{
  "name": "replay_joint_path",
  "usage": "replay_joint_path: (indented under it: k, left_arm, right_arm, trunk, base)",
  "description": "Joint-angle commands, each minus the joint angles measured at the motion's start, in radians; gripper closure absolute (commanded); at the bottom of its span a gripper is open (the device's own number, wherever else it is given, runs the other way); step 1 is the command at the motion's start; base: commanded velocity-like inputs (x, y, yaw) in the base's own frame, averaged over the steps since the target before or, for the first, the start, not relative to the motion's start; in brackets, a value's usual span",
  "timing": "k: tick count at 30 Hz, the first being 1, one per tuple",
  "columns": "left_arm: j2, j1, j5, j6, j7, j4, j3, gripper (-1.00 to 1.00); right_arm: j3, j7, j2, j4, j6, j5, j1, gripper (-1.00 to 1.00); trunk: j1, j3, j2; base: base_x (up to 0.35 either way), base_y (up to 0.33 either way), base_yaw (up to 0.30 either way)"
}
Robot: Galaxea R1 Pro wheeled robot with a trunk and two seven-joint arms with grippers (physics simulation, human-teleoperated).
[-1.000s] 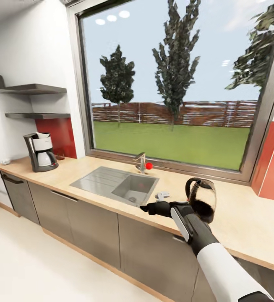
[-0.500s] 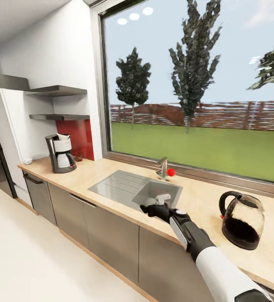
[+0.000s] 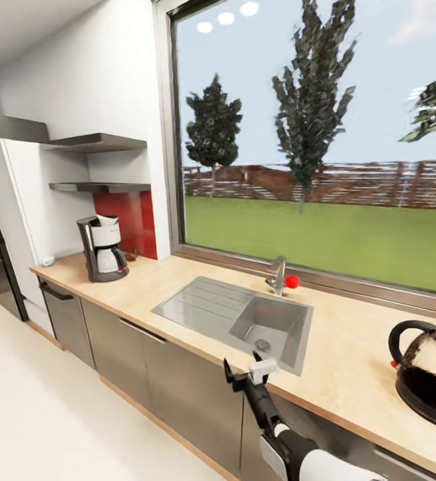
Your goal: Set up a coffee station on the kitchen countertop: keep the coffee maker on the countertop, move the bottle of coffee from the kitchen shelf to the counter next to the coffee maker, place a paper coffee filter on top of the coffee maker, put the saucer next to the coffee maker with the coffee cup on the saucer, and place the electric kettle next to the coffee maker.
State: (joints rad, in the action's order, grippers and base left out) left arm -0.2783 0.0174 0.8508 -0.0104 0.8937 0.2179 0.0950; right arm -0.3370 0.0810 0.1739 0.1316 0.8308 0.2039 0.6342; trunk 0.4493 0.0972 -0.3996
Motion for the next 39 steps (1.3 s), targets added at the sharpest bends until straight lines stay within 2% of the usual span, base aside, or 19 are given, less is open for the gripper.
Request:
replay_joint_path:
  k: [1,4,6,8,11,14,17,18,19,25,27,28,29,31,34,39]
  left_arm:
    - [0.000,0.001,-0.004,0.001,-0.001,0.001,0.005,1.00]
    - [-0.001,0.001,-0.004,0.001,0.000,0.002,0.006,1.00]
    - [-0.001,0.001,-0.004,0.001,0.000,0.002,0.006,1.00]
    - [-0.001,0.001,-0.004,0.001,-0.001,0.003,0.006,1.00]
    - [0.000,0.001,-0.004,0.001,0.000,0.003,0.006,1.00]
    - [0.000,0.001,-0.004,0.001,0.000,0.003,0.006,1.00]
    - [0.001,0.001,-0.004,0.001,0.000,0.003,0.006,1.00]
    - [0.001,0.001,-0.004,0.001,-0.001,0.003,0.006,1.00]
    - [0.001,0.001,-0.004,0.001,-0.001,0.003,0.006,1.00]
    - [0.001,0.001,-0.004,0.001,-0.001,0.003,0.006,1.00]
    - [0.001,0.001,-0.004,0.001,-0.001,0.003,0.006,1.00]
    - [0.001,0.001,-0.004,0.001,-0.001,0.003,0.006,1.00]
    - [0.001,0.001,-0.004,0.001,-0.001,0.003,0.006,1.00]
    - [0.001,0.001,-0.004,0.001,-0.001,0.003,0.005,1.00]
    - [0.001,0.001,-0.004,0.001,-0.001,0.003,0.006,1.00]
    - [0.001,0.001,-0.004,0.001,0.000,0.003,0.006,1.00]
  right_arm:
    - [-0.003,-0.036,0.001,-0.007,0.025,0.009,-0.017,-1.00]
    - [-0.003,-0.112,0.001,-0.011,0.076,0.005,-0.061,-1.00]
    - [-0.003,-0.137,0.001,-0.013,0.101,0.003,-0.082,-1.00]
    - [-0.004,-0.161,0.001,-0.059,0.115,0.002,-0.145,-1.00]
    - [-0.003,-0.170,0.001,-0.094,0.111,0.002,-0.185,-1.00]
    - [-0.002,-0.173,0.001,-0.104,0.068,0.003,-0.215,-1.00]
    - [-0.001,-0.173,0.001,-0.105,-0.063,0.004,-0.244,-1.00]
    - [-0.001,-0.173,0.001,-0.105,-0.150,0.004,-0.253,-1.00]
    - [-0.001,-0.173,0.001,-0.105,-0.180,0.005,-0.255,-1.00]
    - [0.005,-0.177,0.001,-0.106,-0.520,0.008,-0.263,-1.00]
    - [0.027,-0.179,0.001,-0.106,-0.652,0.009,-0.263,-1.00]
    - [0.047,-0.180,0.001,-0.106,-0.727,0.009,-0.263,-1.00]
    - [0.084,-0.180,0.001,-0.106,-0.834,0.009,-0.263,-1.00]
    - [0.125,-0.180,-0.001,-0.106,-0.935,0.008,-0.263,-1.00]
    - [0.147,-0.174,-0.007,-0.106,-0.994,0.005,-0.264,-1.00]
    - [0.154,-0.173,-0.010,-0.106,-1.011,0.005,-0.267,-1.00]
  trunk:
    - [0.001,0.000,0.000]
    - [0.001,0.000,0.000]
    - [0.001,0.000,0.000]
    - [0.001,0.000,0.000]
    - [0.001,0.000,0.000]
    - [0.001,0.000,0.000]
    - [0.001,0.000,0.000]
    - [0.001,0.000,0.000]
    - [0.001,0.000,0.000]
    - [0.001,0.000,0.000]
    - [0.001,0.000,0.000]
    - [0.001,0.000,0.000]
    - [0.001,0.000,0.000]
    - [0.001,0.000,0.000]
    - [0.001,0.000,0.000]
    - [0.001,0.000,0.000]
  base:
    - [0.206,0.281,0.000]
    - [0.179,0.295,0.000]
    - [0.152,0.309,0.000]
    - [0.130,0.319,0.000]
    - [0.124,0.321,0.000]
    - [0.122,0.322,0.000]
    - [0.122,0.322,0.000]
    - [0.122,0.322,0.000]
    - [0.122,0.322,0.000]
    - [0.125,0.322,0.000]
    - [0.130,0.322,0.000]
    - [0.130,0.322,0.000]
    - [0.131,0.322,0.000]
    - [0.131,0.322,0.000]
    - [0.135,0.322,0.000]
    - [0.147,0.322,0.000]
